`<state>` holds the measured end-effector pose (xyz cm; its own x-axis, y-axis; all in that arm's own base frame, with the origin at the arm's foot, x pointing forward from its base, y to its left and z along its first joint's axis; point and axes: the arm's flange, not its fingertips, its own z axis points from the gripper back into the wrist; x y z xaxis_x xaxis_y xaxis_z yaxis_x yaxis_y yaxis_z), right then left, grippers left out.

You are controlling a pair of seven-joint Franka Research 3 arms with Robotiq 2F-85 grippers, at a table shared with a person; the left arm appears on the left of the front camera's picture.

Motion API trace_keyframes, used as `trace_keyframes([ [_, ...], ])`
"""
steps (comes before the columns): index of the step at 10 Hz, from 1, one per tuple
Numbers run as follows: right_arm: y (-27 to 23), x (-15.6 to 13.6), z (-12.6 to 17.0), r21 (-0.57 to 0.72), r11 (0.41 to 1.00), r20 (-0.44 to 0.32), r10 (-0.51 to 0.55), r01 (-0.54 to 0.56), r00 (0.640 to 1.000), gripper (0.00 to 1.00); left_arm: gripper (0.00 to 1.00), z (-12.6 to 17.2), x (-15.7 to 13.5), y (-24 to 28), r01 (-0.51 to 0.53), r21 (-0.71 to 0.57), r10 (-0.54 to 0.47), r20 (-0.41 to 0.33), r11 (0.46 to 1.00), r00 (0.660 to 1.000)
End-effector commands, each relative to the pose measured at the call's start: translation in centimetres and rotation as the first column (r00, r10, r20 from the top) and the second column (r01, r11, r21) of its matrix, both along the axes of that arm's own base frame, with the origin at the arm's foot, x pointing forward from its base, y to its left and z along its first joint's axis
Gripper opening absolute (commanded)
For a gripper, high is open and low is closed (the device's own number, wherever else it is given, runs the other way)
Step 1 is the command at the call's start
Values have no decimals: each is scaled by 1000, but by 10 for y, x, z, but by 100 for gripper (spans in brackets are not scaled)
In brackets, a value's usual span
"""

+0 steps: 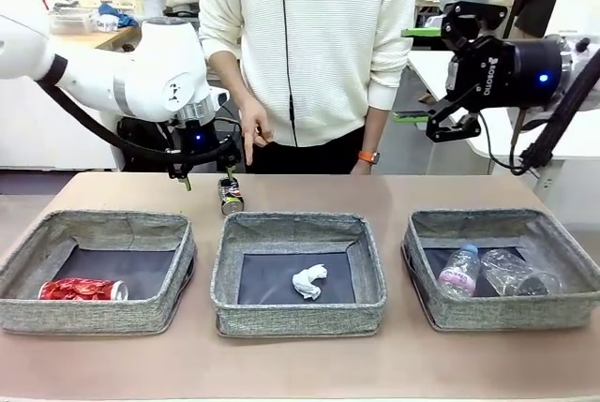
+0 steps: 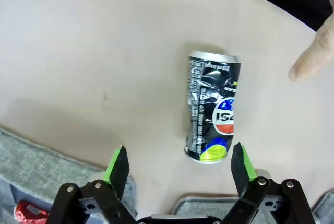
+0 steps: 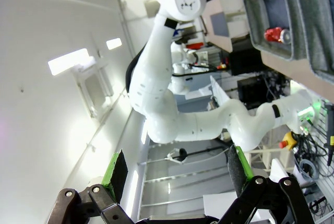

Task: Sort the waste into the appropriate baskets.
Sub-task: Pick up the waste item pointed out by the person.

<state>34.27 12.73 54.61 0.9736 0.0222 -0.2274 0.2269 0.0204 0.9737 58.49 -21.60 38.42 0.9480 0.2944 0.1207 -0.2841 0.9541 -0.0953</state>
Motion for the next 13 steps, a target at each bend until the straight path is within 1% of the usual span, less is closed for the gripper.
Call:
trace_keyframes([
  [1,3,0,2,18,1000,5,-12,11,1000,100,100,-2,7,-6,29,-18,-30,-19,999,999],
  [5,3,0,2,18,1000,5,-12,11,1000,100,100,-12,13,-16,56,-35,-58,-48,998,997],
  [6,3,0,2,18,1000,5,-12,11,1000,100,100,-21,18,-19,54,-49,-56,-26,997,998],
  [10,3,0,2,18,1000,5,-12,11,1000,100,100,-59,28,-29,68,-41,-71,-86,997,994],
  [11,3,0,2,18,1000,5,-12,11,1000,100,100,-63,29,-29,62,-43,-66,-99,997,993],
  [12,3,0,2,18,1000,5,-12,11,1000,100,77,-64,30,-28,60,-44,-65,-115,997,991],
  [13,3,0,2,18,1000,5,-12,11,1000,100,40,-63,30,-27,57,-43,-62,-132,997,989],
])
